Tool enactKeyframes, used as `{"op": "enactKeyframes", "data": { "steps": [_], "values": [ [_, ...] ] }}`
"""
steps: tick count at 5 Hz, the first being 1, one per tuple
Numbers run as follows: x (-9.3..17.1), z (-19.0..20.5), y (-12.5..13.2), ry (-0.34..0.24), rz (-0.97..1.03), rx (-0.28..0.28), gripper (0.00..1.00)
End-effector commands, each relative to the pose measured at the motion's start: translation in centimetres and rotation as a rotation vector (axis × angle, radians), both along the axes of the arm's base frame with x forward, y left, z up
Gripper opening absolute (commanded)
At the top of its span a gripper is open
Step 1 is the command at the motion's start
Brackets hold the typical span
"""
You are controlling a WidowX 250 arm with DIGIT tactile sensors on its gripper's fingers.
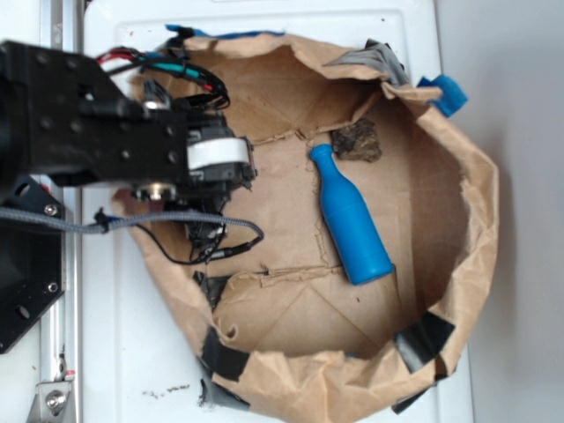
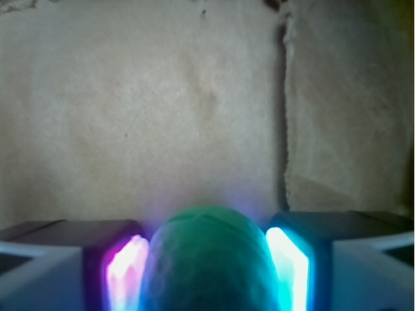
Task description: Grab the green ball.
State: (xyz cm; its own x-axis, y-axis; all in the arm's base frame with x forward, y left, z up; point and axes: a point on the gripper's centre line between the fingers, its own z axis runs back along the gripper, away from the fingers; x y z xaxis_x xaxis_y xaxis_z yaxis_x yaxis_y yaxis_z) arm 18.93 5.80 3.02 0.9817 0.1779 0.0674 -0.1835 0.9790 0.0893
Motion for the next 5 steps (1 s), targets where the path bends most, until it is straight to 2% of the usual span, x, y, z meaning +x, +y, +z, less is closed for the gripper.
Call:
{"op": "enactKeyframes", "data": {
  "steps": [1,2,3,5],
  "values": [
    [1.0,4.7,0.4,-0.058,-0.017,-0.04,0.0],
    [2.6,8.1,-0.8,-0.12,-0.049,-0.067,0.0],
    [3.3,10.2,-1.8,-0.124,-0.068,-0.122,0.0],
    [5.3,14.1,-4.0,-0.19,-0.06,-0.238,0.0]
  ]
}}
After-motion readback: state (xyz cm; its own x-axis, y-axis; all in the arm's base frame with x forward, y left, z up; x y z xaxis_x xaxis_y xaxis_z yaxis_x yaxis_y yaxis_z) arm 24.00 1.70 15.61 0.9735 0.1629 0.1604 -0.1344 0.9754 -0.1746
